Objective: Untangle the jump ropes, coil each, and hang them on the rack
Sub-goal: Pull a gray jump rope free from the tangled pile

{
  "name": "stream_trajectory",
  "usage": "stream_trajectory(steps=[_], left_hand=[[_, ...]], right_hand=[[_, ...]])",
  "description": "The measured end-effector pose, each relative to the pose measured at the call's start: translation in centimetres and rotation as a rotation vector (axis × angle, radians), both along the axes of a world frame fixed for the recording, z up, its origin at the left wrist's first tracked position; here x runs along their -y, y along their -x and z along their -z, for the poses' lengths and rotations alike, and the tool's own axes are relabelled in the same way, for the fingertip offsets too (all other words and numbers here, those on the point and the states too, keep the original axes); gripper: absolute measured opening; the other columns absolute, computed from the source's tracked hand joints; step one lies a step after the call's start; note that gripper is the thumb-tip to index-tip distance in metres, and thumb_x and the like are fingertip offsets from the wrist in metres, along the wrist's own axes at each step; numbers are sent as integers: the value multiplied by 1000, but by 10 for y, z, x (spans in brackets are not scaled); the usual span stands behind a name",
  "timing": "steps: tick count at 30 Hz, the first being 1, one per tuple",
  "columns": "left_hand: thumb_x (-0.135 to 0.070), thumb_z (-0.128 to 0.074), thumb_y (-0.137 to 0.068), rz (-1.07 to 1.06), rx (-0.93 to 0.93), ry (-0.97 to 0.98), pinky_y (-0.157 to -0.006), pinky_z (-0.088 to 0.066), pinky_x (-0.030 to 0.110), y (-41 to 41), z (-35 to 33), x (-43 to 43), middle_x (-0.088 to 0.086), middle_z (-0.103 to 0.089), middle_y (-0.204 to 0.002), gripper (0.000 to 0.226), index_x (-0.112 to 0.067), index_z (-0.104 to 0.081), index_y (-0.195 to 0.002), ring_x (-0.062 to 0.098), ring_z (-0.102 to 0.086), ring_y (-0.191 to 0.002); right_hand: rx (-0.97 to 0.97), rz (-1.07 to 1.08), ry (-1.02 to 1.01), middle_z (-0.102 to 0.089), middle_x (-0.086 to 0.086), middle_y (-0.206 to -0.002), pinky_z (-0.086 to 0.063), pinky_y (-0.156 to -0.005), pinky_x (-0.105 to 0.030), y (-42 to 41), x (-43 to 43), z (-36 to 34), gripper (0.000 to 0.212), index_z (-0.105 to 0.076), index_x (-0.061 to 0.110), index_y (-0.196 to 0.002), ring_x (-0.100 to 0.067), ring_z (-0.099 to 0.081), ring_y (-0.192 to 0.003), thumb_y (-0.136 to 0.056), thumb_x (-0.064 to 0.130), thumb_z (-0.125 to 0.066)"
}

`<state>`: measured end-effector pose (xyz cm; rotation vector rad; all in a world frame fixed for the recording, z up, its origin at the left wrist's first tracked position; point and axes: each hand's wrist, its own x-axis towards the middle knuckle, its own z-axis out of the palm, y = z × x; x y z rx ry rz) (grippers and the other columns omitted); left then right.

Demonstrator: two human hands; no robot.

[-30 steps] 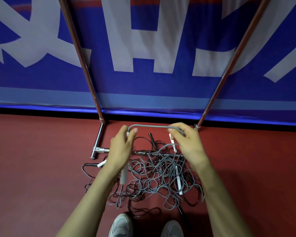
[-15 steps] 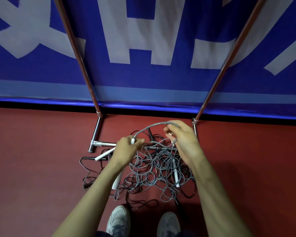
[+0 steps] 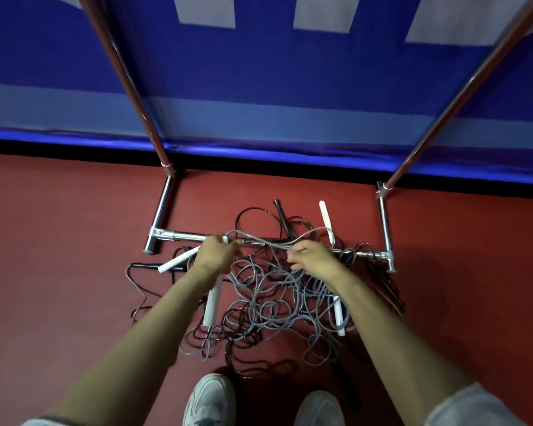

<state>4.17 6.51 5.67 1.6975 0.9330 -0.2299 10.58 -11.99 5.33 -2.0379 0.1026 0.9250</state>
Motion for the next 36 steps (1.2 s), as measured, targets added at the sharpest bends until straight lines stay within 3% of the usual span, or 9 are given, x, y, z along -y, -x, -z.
stream_trajectory(steps=[2,4,9,12,15,19,25,29,36], left_hand=[[-4,-59,-91,-43,-48,17,-34,-31,16,4,24,0,1,-46,-49,28,-11,-54,-64,11,-38,-35],[-5,-62,-89,-87,-87,59,-41,-35,21,5,42,2,3,-46,-55,23,-11,-54,-69,16,-38,-44],[-2,-63,-88,-174,-117,172,-48,-33,26,6,70,10,8,-53,-57,9,0,-63,-80,16,-38,-40],[-1,-62,-89,-189,-124,211,-45,-31,24,6,74,11,3,-45,-49,10,-4,-59,-80,13,-36,-37],[-2,-62,-89,-208,-112,227,-47,-31,23,6,73,7,-3,-42,-42,14,-5,-57,-77,14,-35,-41],[-5,-58,-92,-176,-107,213,-49,-31,24,7,70,3,1,-45,-55,18,-10,-59,-74,15,-35,-46],[3,-62,-86,-57,-45,170,-40,-33,17,-3,29,-4,1,-51,-50,24,-12,-59,-67,7,-36,-31],[6,-59,-87,-55,46,179,-40,-32,17,-5,-29,-6,-1,-55,-55,26,-12,-62,-68,10,-37,-39],[10,-62,-85,40,227,319,-45,-37,17,26,-151,21,4,-65,-78,21,-8,-63,-95,4,-52,-48]], right_hand=[[-25,-68,94,-63,-16,-88,-37,-49,-14,2,-3,19,30,-54,-9,-122,-11,-52,-61,-95,5,-54],[-5,-109,190,-59,-9,-89,-42,-59,-22,2,-6,38,40,-47,1,-130,-15,-54,-68,-92,8,-61],[38,-217,234,-33,-12,-150,-40,-106,-35,10,-8,78,91,-25,17,-151,-27,-43,-133,-78,10,-78],[110,-322,258,-37,-3,-152,-49,-97,-40,20,-14,99,96,-16,32,-153,-27,-54,-122,-81,1,-72],[220,-371,371,-57,-3,-134,-54,-79,-39,29,-21,111,73,-30,32,-147,-29,-65,-100,-89,0,-59],[392,-447,493,-63,-6,-119,-50,-80,-35,30,-21,112,33,-56,16,-122,-30,-63,-102,-94,2,-47],[328,-215,270,-69,-10,-100,-47,-72,-35,3,-24,59,19,-69,12,-109,-30,-64,-89,-96,17,-57],[387,-138,108,-68,-11,-86,-40,-63,-32,-8,-24,-11,11,-72,8,-94,-25,-58,-75,-92,15,-63],[440,-35,-169,-63,8,-65,-33,-51,-13,19,-2,-149,14,-69,16,-82,-3,-47,-54,-93,14,-61]])
